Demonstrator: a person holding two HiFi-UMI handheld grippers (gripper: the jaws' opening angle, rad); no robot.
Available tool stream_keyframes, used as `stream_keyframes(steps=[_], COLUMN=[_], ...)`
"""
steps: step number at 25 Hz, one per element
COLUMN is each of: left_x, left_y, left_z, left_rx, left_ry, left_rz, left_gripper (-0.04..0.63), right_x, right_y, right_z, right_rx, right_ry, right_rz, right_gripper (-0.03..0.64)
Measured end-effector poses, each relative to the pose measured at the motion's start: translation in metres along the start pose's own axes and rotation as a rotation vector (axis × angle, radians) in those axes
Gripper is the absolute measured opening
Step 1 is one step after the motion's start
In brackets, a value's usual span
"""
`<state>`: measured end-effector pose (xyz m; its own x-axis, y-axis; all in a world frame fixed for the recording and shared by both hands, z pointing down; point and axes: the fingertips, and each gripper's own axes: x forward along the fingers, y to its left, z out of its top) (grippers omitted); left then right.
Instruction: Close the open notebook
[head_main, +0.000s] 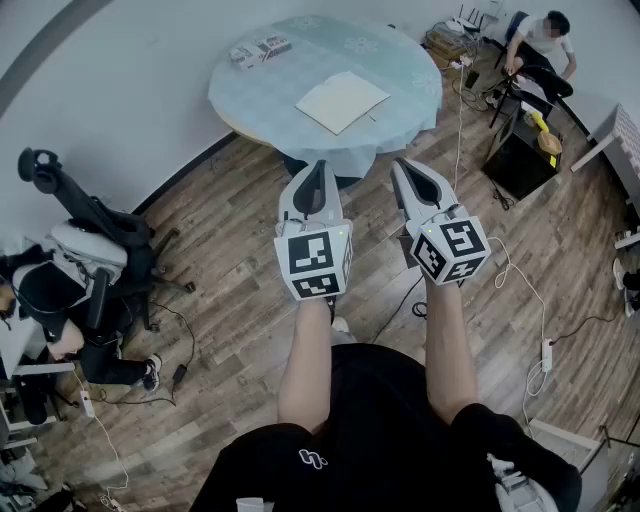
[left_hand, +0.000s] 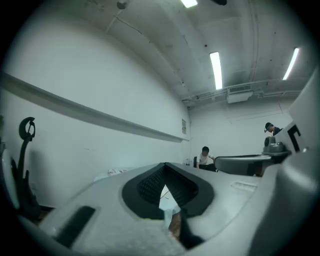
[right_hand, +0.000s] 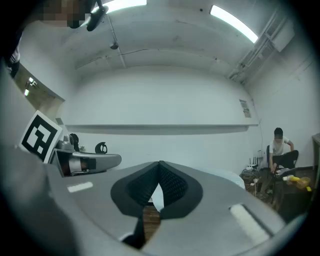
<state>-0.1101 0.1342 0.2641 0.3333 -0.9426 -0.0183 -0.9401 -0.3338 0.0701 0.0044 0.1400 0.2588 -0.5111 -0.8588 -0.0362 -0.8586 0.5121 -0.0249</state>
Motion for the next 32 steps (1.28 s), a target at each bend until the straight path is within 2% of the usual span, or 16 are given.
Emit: stream_keyframes(steps=[6, 11, 21, 27, 32], left_x=[0.006, 0.015, 0.029, 0.034, 0.037], left_y=[0.006, 0.011, 0.018, 0.003, 0.007], left_z=[-0.009, -0.015, -0.036, -0.029, -0.021], left_rx=[-0.003, -0.011, -0.040, -0.023, -0.022], left_ry=[0.009, 0.021, 0.058, 0.036, 0.018], left_rz=[-0.010, -0.025, -0.057, -0.101, -0.101], left_gripper=[0.003, 0.003, 0.003, 0.003, 0.003], right_x=[0.006, 0.011, 0.007, -0.007, -0.006], right_y=[0.000, -0.016, -0.028, -0.049, -0.048], right_z=[-0.007, -0.020, -0.046, -0.038, -0.028], right_rx=[0.004, 0.091, 0.114, 0.117, 0.094], right_ry=[0.004, 0.000, 0.042, 0.013, -0.003], right_rz=[-0.010, -0.075, -0.134, -0.188, -0.188], right_gripper=[0.009, 0.011, 0.011, 0.011, 0.011])
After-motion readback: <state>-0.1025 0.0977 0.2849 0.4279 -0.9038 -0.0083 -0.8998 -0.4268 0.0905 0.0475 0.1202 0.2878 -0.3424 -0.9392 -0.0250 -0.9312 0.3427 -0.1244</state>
